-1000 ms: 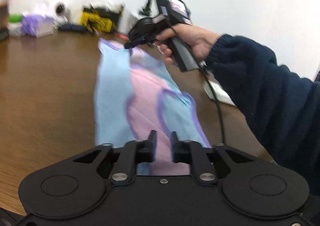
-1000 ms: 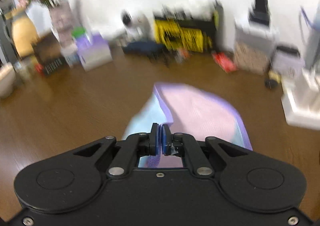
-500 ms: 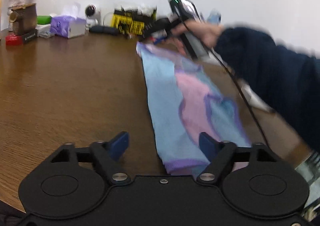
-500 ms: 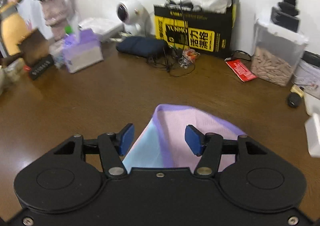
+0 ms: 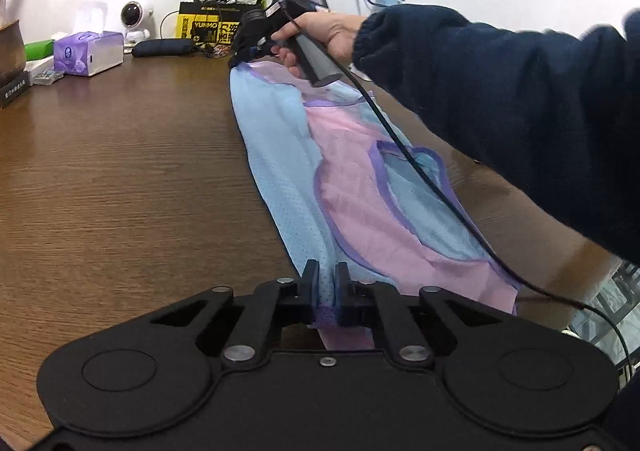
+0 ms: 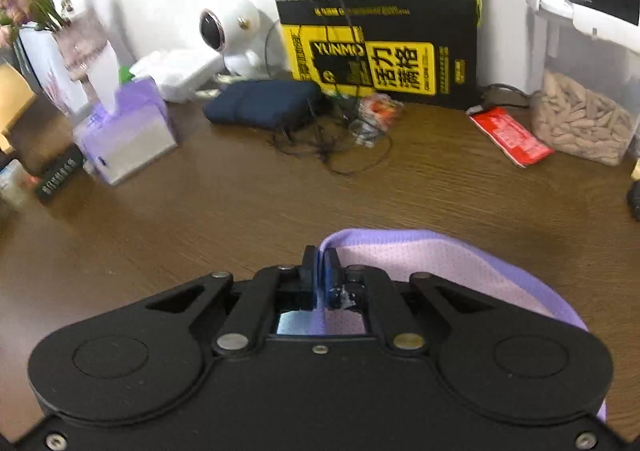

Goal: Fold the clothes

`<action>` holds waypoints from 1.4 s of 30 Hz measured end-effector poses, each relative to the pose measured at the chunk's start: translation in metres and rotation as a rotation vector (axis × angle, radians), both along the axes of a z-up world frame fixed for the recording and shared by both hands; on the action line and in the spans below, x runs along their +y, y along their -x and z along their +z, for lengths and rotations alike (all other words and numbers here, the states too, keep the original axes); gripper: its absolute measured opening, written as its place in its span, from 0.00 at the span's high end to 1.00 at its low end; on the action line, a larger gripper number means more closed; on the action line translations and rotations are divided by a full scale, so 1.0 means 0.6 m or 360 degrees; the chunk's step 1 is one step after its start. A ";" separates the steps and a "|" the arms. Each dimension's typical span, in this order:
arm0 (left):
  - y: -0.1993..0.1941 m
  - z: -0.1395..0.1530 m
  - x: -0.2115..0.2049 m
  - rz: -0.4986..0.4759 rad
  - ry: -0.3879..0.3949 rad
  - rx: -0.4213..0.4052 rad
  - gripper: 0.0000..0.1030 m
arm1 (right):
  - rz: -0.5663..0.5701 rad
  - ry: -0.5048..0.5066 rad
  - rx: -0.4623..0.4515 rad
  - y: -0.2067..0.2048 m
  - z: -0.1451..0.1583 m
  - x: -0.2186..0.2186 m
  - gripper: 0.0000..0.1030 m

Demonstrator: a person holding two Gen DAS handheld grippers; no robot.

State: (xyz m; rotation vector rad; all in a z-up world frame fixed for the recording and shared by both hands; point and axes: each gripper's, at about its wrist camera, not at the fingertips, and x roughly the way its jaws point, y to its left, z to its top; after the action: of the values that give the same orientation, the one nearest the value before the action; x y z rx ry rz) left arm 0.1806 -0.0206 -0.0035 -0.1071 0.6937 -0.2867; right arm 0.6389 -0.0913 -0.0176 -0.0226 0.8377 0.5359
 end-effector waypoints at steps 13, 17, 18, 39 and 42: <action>0.096 0.043 -0.133 -0.0547 -0.0241 -0.0442 0.14 | -0.0033 0.0190 -0.0311 0.206 0.187 -0.206 0.39; 0.072 0.016 -0.172 -0.0577 -0.0328 -0.0290 0.29 | -0.0181 0.0230 -0.0236 0.230 0.135 -0.269 0.39; 0.060 0.008 -0.176 -0.0579 -0.0340 -0.0225 0.36 | -0.0200 0.0227 -0.0226 0.230 0.126 -0.276 0.39; 0.075 0.038 0.002 0.0077 0.0270 -0.0085 0.95 | -0.0304 0.0131 -0.0069 0.167 0.060 -0.219 0.96; 0.106 0.019 0.037 0.0221 0.0436 -0.0078 0.95 | -0.0254 0.0198 -0.0109 0.153 0.069 -0.152 0.96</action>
State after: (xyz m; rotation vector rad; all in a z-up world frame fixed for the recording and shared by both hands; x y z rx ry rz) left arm 0.1172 0.0013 0.0080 -0.4065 0.5927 -0.2489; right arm 0.5470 -0.1823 0.0239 -0.0869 0.7973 0.3310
